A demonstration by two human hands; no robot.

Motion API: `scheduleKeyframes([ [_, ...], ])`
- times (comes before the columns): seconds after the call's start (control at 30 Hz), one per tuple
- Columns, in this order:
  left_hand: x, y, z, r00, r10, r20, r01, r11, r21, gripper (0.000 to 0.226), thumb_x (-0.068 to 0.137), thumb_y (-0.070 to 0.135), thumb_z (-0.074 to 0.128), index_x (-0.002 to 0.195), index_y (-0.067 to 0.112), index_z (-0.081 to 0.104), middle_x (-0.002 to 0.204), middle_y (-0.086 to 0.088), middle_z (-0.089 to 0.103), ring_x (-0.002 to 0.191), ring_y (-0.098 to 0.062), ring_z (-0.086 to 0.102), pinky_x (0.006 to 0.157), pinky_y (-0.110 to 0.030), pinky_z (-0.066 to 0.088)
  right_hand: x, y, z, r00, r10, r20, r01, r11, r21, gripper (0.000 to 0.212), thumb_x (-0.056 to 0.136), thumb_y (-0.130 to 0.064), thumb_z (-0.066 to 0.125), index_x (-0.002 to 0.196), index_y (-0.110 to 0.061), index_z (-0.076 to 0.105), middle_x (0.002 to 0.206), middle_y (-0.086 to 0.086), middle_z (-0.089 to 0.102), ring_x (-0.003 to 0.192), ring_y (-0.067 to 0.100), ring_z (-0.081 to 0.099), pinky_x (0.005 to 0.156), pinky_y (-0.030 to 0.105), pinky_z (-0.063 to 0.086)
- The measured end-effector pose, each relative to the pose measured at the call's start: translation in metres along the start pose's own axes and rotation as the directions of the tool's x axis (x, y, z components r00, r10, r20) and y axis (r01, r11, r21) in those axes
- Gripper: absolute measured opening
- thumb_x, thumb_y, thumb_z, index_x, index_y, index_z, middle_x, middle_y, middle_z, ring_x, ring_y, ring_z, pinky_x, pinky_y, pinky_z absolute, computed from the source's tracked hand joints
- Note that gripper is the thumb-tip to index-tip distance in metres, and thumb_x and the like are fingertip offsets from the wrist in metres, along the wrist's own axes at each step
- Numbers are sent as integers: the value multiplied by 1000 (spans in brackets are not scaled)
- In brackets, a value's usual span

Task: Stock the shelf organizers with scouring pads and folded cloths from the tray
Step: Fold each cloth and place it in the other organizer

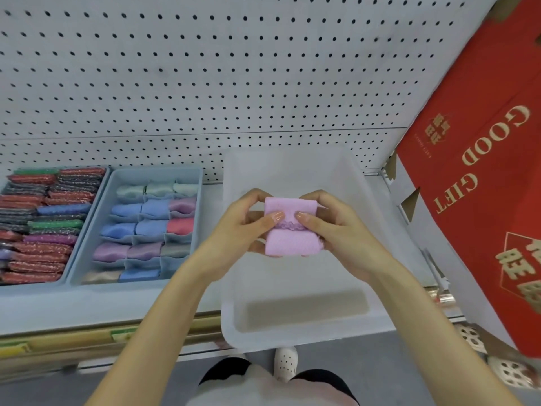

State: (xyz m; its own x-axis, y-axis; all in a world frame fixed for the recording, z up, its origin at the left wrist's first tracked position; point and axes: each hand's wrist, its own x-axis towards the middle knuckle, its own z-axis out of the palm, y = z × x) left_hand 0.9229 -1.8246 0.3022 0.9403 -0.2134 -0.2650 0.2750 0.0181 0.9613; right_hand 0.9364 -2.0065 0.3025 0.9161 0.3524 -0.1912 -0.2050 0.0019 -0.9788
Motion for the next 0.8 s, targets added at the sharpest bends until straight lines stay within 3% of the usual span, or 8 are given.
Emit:
scheduleKeyframes([
  [0.1,-1,-2,1,996,75,-39,-76,997,-11,12,94,5,54,105,7,58,106,-24,63,82,-19,67,59,-27,53,0,0,-3,999,-16,36,12,994,105,18,91,-1,54,100,-14,61,93,6,66,75,17,64,55,26,50],
  [0.2,-5,-2,2,997,74,-29,-77,989,-130,23,94,12,52,115,7,59,112,-15,62,91,-16,67,66,-26,54,1,5,-3,997,-70,11,68,987,144,27,89,2,55,91,-22,67,92,2,68,79,18,65,58,26,51],
  [0.3,-13,-5,3,998,-11,55,23,972,-235,40,97,34,48,123,5,54,120,-11,65,105,-27,66,78,-38,57,3,12,-4,986,-163,-31,164,986,42,30,88,7,55,92,-19,70,92,-3,69,83,15,65,65,25,51],
  [0.4,-16,-7,8,994,-107,-16,101,970,-222,47,91,45,51,113,5,60,111,-14,69,97,-30,69,79,-39,58,4,18,-6,979,-204,10,204,978,-43,34,85,14,53,94,-14,70,101,-6,67,89,12,65,71,24,51],
  [0.57,-17,-18,10,976,-132,-175,93,973,-212,27,94,14,55,115,-3,57,114,-19,66,97,-24,69,77,-26,57,6,30,-12,983,-121,141,121,993,10,35,71,-2,47,85,-17,75,114,1,64,104,18,62,77,25,50],
  [0.63,-21,-23,10,965,-124,-230,81,979,-185,27,90,8,60,114,-3,55,110,-18,68,95,-23,70,76,-26,57,9,28,-14,977,-90,191,86,996,27,25,78,-12,51,86,-14,74,110,3,66,100,20,63,74,27,51],
  [0.7,-27,-26,8,957,-104,-270,73,990,-123,29,86,3,64,112,-5,54,104,-19,71,90,-22,71,75,-28,58,15,27,-11,973,-94,210,118,988,-103,12,84,-13,63,94,-16,69,100,-1,68,88,17,64,70,24,52],
  [0.8,-40,-33,2,942,-82,-326,78,997,-27,28,81,-2,68,106,-8,58,96,-22,71,83,-21,70,73,-28,59,24,31,0,940,17,342,79,961,-266,24,83,-6,69,103,-19,64,94,1,67,80,14,63,69,22,51],
])
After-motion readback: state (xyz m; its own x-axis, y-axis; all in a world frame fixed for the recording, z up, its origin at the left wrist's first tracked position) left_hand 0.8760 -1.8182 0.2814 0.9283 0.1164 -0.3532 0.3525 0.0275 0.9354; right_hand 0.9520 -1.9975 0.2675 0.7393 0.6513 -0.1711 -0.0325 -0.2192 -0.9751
